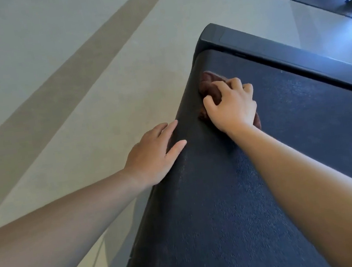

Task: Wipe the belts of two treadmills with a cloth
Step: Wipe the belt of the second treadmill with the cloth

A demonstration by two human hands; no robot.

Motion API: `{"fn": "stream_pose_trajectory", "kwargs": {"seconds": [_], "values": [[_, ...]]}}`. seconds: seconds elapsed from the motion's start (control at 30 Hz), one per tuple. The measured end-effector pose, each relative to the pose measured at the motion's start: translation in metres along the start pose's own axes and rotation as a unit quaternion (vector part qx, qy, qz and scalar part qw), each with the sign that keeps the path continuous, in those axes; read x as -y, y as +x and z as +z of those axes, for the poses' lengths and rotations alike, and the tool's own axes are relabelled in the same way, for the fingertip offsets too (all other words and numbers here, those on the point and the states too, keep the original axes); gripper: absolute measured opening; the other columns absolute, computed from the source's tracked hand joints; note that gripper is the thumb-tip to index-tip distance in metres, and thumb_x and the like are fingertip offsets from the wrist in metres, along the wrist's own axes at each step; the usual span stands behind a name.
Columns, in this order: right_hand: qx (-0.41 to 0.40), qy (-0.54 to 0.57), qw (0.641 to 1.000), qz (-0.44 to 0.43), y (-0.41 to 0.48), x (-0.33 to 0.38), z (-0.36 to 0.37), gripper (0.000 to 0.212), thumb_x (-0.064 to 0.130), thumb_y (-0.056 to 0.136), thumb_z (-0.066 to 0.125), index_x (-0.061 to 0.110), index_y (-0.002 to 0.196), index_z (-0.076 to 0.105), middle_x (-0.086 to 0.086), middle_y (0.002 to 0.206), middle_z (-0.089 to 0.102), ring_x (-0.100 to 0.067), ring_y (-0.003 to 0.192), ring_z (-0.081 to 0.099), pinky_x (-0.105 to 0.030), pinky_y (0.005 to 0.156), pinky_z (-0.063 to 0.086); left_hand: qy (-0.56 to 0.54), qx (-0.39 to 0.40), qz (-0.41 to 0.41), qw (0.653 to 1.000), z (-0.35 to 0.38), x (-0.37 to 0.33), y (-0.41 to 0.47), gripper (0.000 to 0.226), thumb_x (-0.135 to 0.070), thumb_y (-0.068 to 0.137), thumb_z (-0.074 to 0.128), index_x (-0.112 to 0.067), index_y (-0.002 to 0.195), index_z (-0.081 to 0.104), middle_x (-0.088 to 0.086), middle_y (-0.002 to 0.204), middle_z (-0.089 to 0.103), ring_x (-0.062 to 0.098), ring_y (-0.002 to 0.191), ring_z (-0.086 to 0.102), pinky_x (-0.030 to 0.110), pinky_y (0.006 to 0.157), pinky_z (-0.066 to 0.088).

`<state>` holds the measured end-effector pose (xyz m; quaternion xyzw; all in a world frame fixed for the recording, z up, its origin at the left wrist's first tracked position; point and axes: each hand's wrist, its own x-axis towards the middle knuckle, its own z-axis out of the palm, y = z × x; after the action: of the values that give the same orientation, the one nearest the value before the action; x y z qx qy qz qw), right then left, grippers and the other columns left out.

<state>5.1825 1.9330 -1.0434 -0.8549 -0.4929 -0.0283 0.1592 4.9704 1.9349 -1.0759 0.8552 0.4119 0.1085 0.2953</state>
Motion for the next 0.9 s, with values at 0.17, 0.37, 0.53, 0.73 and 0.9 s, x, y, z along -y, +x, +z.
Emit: {"fn": "stream_pose_trajectory", "kwargs": {"seconds": [0.17,0.37,0.53,0.73,0.9], "values": [[0.016,0.004,0.999,-0.031,-0.052,0.003,-0.007,0.048,0.054,0.081,0.036,0.036,0.122,0.052,-0.001,0.13,0.043,-0.031,0.118,0.031,-0.049,0.086,0.037,0.06,-0.037,-0.032,0.997,-0.034,0.015,-0.028,0.055,-0.048,0.096,0.028,-0.025,0.145,0.028,-0.002,0.151,0.031,0.018,0.137,0.028,0.036,0.109,0.029],[0.037,0.015,0.996,-0.081,-0.11,0.008,-0.019,0.052,0.056,0.08,0.031,0.038,0.124,0.051,0.0,0.134,0.044,-0.029,0.12,0.029,-0.051,0.09,0.039,0.099,-0.049,-0.099,0.989,-0.052,0.001,-0.09,0.055,-0.049,0.096,0.027,-0.027,0.145,0.028,-0.006,0.151,0.029,0.016,0.138,0.026,0.039,0.108,0.031],[0.058,0.026,0.989,-0.132,-0.165,0.011,-0.032,0.053,0.057,0.081,0.029,0.038,0.126,0.05,0.001,0.135,0.043,-0.027,0.121,0.029,-0.049,0.09,0.039,0.081,-0.09,-0.143,0.982,-0.047,-0.015,-0.144,0.054,-0.048,0.096,0.028,-0.024,0.145,0.03,-0.005,0.15,0.031,0.017,0.137,0.028,0.037,0.109,0.03],[0.069,0.032,0.983,-0.165,-0.223,0.017,-0.047,0.05,0.057,0.083,0.03,0.038,0.125,0.049,0.003,0.133,0.044,-0.026,0.121,0.028,-0.05,0.09,0.038,0.06,-0.103,-0.139,0.983,-0.034,-0.03,-0.156,0.052,-0.045,0.097,0.029,-0.023,0.145,0.031,-0.003,0.151,0.03,0.019,0.137,0.028,0.041,0.107,0.032],[0.07,0.025,0.987,-0.143,-0.252,0.02,-0.054,0.046,0.055,0.085,0.034,0.037,0.125,0.048,0.003,0.135,0.043,-0.026,0.123,0.028,-0.05,0.09,0.037,0.035,-0.099,-0.08,0.991,-0.012,-0.052,-0.139,0.053,-0.046,0.097,0.026,-0.022,0.144,0.031,-0.002,0.151,0.03,0.018,0.138,0.028,0.042,0.108,0.033]]}}
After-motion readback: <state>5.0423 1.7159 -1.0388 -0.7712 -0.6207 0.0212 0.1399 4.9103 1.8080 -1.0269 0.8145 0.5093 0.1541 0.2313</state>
